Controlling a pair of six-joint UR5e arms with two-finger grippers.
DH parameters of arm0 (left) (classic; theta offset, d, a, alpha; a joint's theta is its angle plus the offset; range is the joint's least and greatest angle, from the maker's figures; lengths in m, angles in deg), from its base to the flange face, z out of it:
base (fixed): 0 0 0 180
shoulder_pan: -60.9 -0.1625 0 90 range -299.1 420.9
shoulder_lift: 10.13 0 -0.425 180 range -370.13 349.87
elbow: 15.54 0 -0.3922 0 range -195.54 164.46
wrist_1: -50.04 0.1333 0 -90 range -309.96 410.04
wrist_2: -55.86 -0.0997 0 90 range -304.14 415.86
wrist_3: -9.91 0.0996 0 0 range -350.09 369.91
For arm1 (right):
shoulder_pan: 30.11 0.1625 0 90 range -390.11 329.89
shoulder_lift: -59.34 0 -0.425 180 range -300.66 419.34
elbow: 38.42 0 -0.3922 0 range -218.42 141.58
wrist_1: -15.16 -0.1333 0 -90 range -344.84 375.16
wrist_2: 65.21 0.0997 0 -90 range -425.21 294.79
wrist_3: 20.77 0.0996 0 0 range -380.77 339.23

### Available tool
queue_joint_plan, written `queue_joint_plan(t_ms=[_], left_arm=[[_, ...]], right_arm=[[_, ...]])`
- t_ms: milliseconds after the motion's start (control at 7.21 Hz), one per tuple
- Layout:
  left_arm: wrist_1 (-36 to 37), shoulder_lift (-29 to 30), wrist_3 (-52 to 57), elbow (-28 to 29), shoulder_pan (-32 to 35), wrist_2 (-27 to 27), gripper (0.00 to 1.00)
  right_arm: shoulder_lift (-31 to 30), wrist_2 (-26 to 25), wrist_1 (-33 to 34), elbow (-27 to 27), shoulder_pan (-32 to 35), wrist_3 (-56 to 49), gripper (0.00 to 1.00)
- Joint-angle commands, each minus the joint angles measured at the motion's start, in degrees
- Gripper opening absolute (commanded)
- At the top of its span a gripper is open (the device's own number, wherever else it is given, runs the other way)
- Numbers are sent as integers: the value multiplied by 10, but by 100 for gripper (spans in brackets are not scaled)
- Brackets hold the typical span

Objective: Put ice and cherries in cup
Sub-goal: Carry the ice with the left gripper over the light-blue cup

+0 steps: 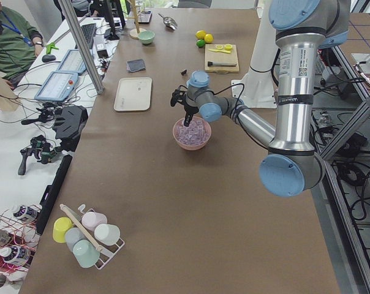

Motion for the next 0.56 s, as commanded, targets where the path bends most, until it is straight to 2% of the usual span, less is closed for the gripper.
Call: queue_joint_plan(t_ms=[0,416], left_arm=[[-2,38,-18,-8,9,9,27],[0,136,-149,17,-10,2,21]], right_arm=[[0,0,0,0,0,0,100],[0,0,0,0,0,1,100]])
